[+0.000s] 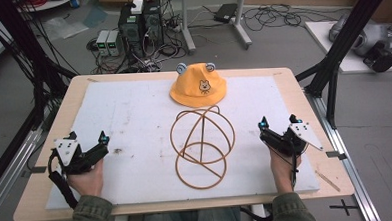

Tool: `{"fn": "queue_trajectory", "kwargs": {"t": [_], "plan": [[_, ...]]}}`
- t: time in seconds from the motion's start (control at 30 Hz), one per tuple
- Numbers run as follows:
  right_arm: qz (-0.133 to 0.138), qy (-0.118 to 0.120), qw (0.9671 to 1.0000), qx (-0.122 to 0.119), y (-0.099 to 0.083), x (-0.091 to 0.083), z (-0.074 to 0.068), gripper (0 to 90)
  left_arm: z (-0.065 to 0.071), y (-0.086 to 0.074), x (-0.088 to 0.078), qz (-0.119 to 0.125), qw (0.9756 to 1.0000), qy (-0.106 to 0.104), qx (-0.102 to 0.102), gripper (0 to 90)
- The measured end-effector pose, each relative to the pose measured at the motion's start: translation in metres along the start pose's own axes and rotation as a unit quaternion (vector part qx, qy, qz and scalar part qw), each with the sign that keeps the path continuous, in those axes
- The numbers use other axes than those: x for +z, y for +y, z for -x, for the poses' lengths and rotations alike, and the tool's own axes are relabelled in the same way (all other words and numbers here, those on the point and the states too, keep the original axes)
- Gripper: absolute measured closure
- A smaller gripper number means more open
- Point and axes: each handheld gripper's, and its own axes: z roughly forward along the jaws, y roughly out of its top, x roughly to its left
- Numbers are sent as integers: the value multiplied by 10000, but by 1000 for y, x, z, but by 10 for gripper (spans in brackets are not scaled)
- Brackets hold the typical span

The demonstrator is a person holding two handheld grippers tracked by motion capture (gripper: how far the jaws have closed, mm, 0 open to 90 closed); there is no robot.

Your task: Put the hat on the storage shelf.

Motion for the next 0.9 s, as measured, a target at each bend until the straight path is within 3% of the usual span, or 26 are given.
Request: {"fn": "queue_trajectory", "kwargs": {"t": [0.5, 0.67, 0.8, 0.9], "plan": [[-3, -8, 10000, 44, 0, 0, 1, 40, 0, -1, 0, -21, 10000, 16, 12, 96], [37, 7, 10000, -40, 1, 0, -1, 41, 1, -1, 0, -45, 10000, -21, 6, 96], [114, 147, 9997, 164, 16, 2, -3, 41, 0, -2, -1, -58, 10000, -31, -41, 96], [87, 285, 9995, 43, 31, 10, -7, 41, 1, -2, 0, -23, 9999, -26, -97, 96]]}}
